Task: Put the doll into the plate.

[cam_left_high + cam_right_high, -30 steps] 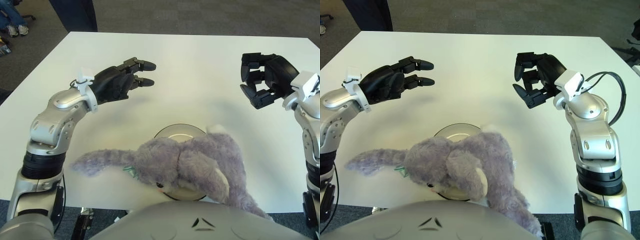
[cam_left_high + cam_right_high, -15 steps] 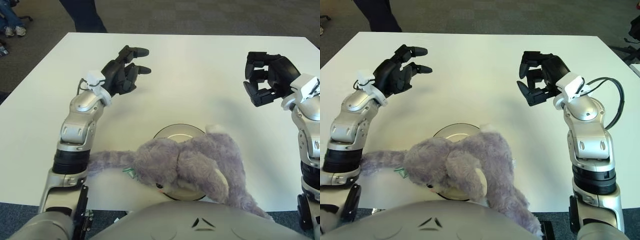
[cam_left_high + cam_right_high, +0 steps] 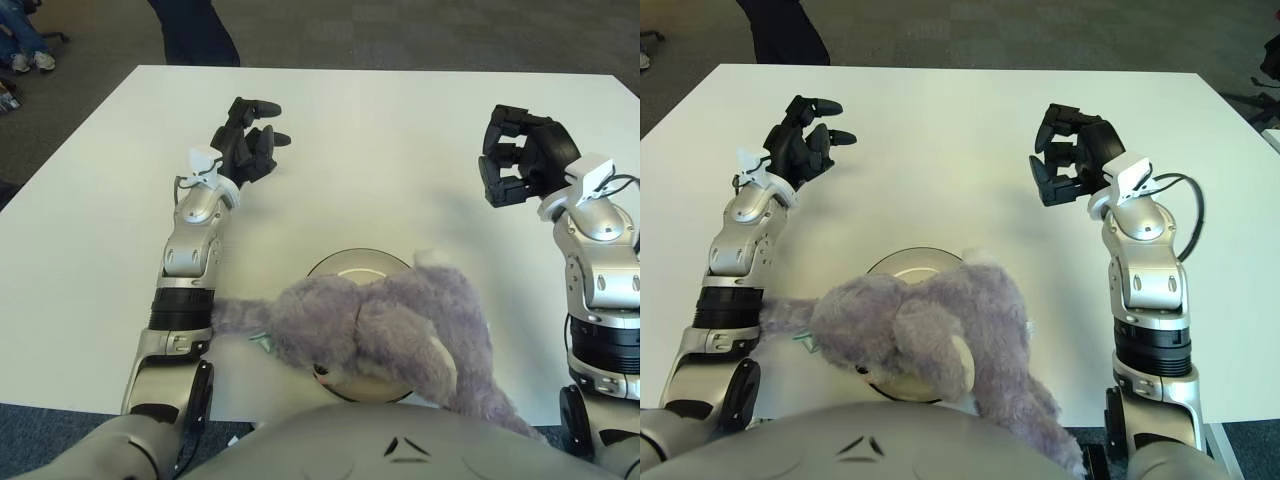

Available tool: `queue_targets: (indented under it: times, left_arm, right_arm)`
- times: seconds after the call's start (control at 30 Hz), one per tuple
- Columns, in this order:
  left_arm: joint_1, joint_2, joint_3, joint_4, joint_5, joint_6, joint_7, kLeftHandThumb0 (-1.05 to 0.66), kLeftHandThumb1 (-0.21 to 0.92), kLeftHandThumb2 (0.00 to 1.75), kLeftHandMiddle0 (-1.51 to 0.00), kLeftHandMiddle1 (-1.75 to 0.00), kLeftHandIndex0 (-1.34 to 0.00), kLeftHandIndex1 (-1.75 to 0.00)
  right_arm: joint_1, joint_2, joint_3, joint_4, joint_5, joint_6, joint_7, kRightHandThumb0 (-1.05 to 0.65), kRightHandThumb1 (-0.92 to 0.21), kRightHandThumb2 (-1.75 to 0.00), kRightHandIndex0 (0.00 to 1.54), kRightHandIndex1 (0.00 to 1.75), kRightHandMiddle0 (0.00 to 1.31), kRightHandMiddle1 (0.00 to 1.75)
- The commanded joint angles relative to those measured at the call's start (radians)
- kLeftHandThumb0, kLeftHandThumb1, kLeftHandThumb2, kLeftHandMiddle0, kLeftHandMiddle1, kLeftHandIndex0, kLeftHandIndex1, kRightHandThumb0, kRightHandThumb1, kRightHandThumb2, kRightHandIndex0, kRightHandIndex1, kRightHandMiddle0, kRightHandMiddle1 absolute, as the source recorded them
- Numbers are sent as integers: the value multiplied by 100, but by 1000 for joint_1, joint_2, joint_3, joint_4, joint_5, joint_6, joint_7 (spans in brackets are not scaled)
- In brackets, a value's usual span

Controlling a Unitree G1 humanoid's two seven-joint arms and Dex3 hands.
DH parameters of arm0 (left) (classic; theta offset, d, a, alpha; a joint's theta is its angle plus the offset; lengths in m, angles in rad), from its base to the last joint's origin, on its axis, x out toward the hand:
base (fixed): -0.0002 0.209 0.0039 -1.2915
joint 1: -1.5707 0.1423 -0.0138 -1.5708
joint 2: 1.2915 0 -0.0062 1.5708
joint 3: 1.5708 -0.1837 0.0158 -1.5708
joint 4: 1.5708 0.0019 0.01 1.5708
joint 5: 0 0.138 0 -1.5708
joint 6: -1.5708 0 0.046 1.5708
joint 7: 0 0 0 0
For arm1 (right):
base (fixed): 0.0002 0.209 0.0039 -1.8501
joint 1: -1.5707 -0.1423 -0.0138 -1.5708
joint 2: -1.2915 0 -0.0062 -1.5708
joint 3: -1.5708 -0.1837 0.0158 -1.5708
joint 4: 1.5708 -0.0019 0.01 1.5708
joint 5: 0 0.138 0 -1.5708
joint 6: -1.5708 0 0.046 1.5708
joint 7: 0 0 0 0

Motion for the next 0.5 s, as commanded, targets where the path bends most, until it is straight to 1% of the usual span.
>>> queue_targets:
  times: [0.0, 0.2, 0.47]
  left_arm:
    - [-37, -16, 13, 37, 17, -60, 23, -1, 52, 108, -36, -174, -34, -174]
    - [-52, -37, 9, 83, 58, -79, 75, -1, 47, 114, -39, -175, -37, -175]
    - [-71, -55, 11, 131, 73, -98, 101, -1, 45, 117, -40, -175, -39, -175]
  right_arm:
    - [-30, 10, -12, 23, 9, -15, -10, -51, -23, -142, 104, 175, 68, 175]
    - [-48, 28, -13, 96, 14, -45, -12, -49, -27, -137, 104, 175, 64, 175]
    - [-62, 59, -13, 184, 8, -98, -29, -48, -30, -133, 100, 175, 62, 175]
